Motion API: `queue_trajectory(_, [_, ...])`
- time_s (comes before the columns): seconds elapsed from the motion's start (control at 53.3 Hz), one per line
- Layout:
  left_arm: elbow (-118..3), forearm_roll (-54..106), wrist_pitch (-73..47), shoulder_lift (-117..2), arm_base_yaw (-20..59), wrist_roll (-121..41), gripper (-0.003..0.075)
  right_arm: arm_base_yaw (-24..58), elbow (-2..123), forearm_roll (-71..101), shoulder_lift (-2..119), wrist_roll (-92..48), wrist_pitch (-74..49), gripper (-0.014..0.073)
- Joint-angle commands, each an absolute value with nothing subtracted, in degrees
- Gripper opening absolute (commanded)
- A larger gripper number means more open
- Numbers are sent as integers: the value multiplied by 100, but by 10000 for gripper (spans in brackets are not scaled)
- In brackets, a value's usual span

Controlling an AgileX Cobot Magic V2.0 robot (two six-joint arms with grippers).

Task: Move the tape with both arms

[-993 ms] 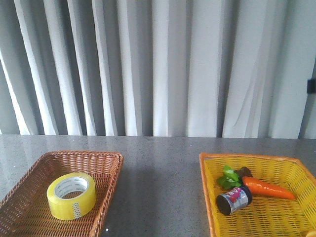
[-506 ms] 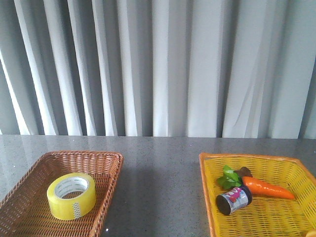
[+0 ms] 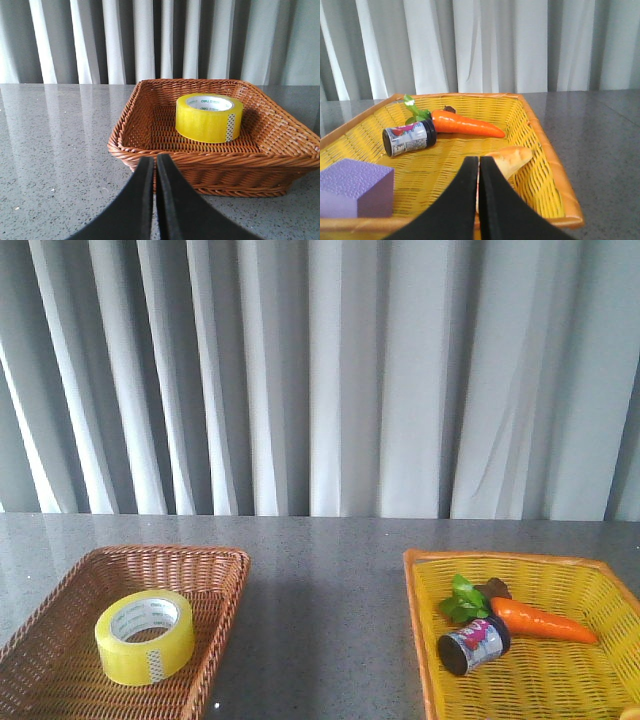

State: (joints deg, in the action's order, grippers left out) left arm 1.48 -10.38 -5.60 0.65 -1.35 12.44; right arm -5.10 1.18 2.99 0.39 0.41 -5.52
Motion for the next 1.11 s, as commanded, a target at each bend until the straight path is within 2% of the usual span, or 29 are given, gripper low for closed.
queue_trajectory(0.0, [16,-984,-115,163,-137,1238,-6,-505,50,249,-91,58,-97,-8])
queue_trajectory(0.356, [16,-984,-115,163,-137,1238,-6,-492,-192,54,-153,76,-143,-8])
queue_trajectory(0.581, [16,-984,-115,163,-137,1238,-6,-44,-192,-236,-153,0,-143,-8])
queue_trajectory(1.087, [16,-984,-115,163,-137,1238,-6,-57,-192,-215,-147,0,-143,-8])
